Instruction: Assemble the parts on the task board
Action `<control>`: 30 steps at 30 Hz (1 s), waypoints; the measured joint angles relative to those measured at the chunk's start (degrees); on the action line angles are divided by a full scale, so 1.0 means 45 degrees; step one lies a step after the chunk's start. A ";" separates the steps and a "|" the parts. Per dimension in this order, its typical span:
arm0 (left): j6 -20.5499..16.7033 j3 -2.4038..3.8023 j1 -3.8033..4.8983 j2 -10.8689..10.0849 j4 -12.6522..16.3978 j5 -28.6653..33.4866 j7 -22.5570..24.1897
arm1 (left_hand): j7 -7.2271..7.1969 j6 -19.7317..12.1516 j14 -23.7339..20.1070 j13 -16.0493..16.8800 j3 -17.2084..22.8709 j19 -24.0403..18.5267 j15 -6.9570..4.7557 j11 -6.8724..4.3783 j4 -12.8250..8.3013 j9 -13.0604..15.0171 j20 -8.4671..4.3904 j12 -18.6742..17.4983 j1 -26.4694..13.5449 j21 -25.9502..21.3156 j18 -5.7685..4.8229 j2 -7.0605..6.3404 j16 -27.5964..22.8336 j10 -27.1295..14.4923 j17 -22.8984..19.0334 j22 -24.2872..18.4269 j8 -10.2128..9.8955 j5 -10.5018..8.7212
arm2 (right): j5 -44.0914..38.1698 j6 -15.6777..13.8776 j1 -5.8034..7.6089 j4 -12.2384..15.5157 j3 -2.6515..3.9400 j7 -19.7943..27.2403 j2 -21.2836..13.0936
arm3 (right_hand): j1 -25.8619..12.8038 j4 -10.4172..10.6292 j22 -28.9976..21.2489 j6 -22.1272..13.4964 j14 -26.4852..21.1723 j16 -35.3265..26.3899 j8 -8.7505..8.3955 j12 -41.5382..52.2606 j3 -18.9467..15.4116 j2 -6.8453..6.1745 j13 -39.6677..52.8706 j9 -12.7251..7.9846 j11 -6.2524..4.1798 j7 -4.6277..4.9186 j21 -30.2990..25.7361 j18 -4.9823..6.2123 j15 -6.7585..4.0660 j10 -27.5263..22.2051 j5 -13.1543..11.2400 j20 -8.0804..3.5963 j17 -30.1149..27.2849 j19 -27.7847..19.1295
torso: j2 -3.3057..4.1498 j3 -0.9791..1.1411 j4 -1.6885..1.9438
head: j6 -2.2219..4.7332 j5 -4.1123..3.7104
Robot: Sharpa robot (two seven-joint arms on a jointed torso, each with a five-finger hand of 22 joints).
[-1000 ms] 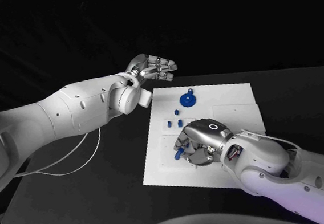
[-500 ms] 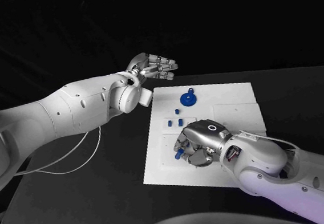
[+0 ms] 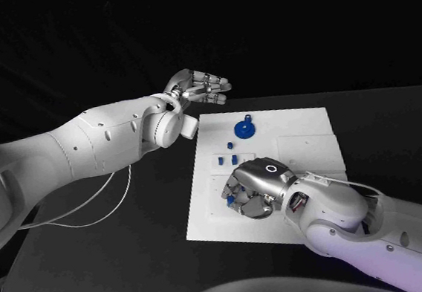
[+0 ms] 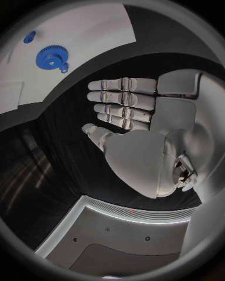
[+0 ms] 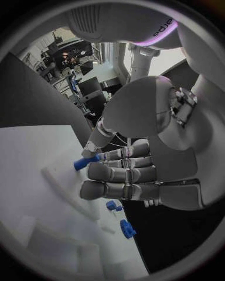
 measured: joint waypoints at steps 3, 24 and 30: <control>0.0003 0.0000 0.0000 0.0003 -0.0001 0.0000 -0.0003 | 0.0000 0.0000 0.0000 0.0000 0.0000 0.0000 0.0000 0.0000 0.0000 0.0000 0.0000 0.0000 0.0000 0.0000 0.0000 0.0000 0.0000 0.0000 0.0000 0.0000 0.0000 0.0000 | 0.0045 0.0003 0.0021 -0.0048 -0.0046 0.0013 0.0033 | -0.0207 0.0021 -0.0059 -0.0278 -0.0054 0.0002 0.0053 0.0050 -0.0523 0.0027 -0.0050 -0.0066 0.0088 0.0094 -0.0059 0.0096 0.0055 -0.0318 0.0115 0.0045 -0.0036 -0.0045 | -0.0001 0.0001 0.0002 | 0.0001 -0.0010; 0.0051 0.0000 0.0000 -0.0029 0.0001 0.0000 -0.0030 | 0.0000 0.0000 0.0000 0.0000 -0.0002 0.0000 0.0000 0.0000 0.0003 0.0000 0.0000 0.0000 0.0000 0.0051 -0.0001 0.0000 0.0000 0.0000 0.0000 -0.0058 0.0000 0.0000 | 0.0428 -0.0176 -0.0068 -0.0172 -0.0251 0.0017 -0.0022 | -0.0544 -0.0136 -0.0499 -0.1200 -0.0091 0.0162 0.0011 0.0049 -0.1335 -0.0497 -0.0084 -0.0108 0.0626 0.0338 -0.0535 0.0387 0.0412 -0.1814 0.0378 0.0340 -0.0295 -0.0022 | 0.0005 0.0016 -0.0005 | -0.0012 0.0007; 0.0059 0.0000 0.0000 -0.0041 0.0004 0.0000 -0.0042 | 0.0000 0.0000 0.0000 0.0000 -0.0039 0.0000 0.0000 0.0000 0.0039 0.0000 0.0000 0.0000 0.0000 0.0051 0.0000 0.0000 0.0000 0.0000 0.0000 -0.0088 0.0000 0.0000 | 0.0559 -0.0565 -0.0079 -0.0005 -0.0257 0.0027 -0.0155 | -0.0312 -0.0066 -0.0695 -0.1577 -0.0137 0.0162 0.0011 0.0104 -0.1982 -0.0729 -0.0083 -0.0122 0.0736 0.0306 -0.0717 0.0594 0.0456 -0.2513 0.0378 0.0431 -0.0386 -0.0022 | 0.0005 0.0020 -0.0005 | 0.0004 -0.0010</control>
